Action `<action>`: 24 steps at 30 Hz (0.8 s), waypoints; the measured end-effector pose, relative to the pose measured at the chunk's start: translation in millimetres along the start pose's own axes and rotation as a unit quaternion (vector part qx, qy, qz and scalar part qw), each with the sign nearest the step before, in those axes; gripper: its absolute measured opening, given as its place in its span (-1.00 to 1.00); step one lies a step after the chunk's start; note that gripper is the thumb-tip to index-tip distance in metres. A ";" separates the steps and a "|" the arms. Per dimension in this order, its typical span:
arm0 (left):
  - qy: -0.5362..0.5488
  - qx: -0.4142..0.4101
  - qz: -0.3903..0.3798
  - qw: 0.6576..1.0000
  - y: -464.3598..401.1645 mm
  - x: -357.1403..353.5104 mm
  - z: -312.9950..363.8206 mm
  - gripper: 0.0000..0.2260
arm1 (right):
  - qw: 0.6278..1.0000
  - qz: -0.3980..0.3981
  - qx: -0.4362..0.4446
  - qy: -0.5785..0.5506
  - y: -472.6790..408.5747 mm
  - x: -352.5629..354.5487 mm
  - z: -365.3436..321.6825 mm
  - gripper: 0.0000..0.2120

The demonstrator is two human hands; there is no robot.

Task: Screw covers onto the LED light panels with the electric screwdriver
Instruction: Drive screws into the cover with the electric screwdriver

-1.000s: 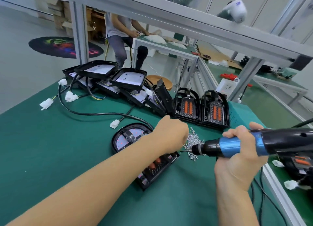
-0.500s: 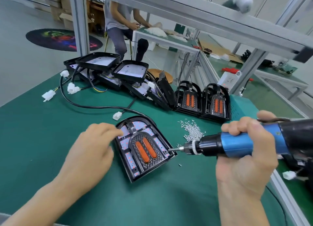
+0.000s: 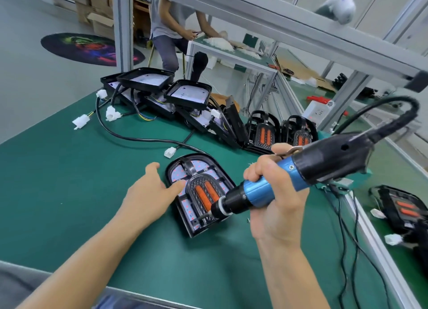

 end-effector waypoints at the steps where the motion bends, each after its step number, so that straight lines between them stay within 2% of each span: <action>1: 0.002 0.009 -0.003 1.000 -0.1 -2.5 1.9 -0.36 | 1.000 -0.002 -0.001 0.005 0.2 -0.9 1.4 -0.74; 4: 0.042 0.025 -0.014 0.999 0.6 -11.7 4.0 -0.58 | 1.000 -0.017 -0.001 0.025 1.2 -3.2 3.3 -0.77; 8: 0.141 0.038 -0.027 0.989 -3.5 -19.8 0.5 -0.64 | 0.998 -0.039 -0.001 0.039 1.6 -6.0 2.8 -0.74; 13: 0.227 0.053 -0.059 0.971 -6.8 -27.1 0.3 -0.92 | 0.998 -0.056 0.002 0.041 0.6 -7.3 0.9 -0.74; 17: 0.276 0.078 -0.079 0.955 -7.2 -30.3 1.1 -0.96 | 0.997 -0.068 0.010 0.045 -0.8 -8.7 -1.6 -0.72; 24: 0.309 0.097 -0.093 0.942 -6.7 -34.0 3.7 -0.86 | 0.997 -0.069 0.007 0.033 -2.5 -3.4 -2.1 -0.83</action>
Point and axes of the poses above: each hand's wrist, its own y-axis away from the middle knuckle, its own x-axis out of the back of the hand, z = x × y, the point moved 6 cm from there along -y, towards the middle knuckle, and after that the axes turned 3 degrees about -y, right-handed, at the moved point
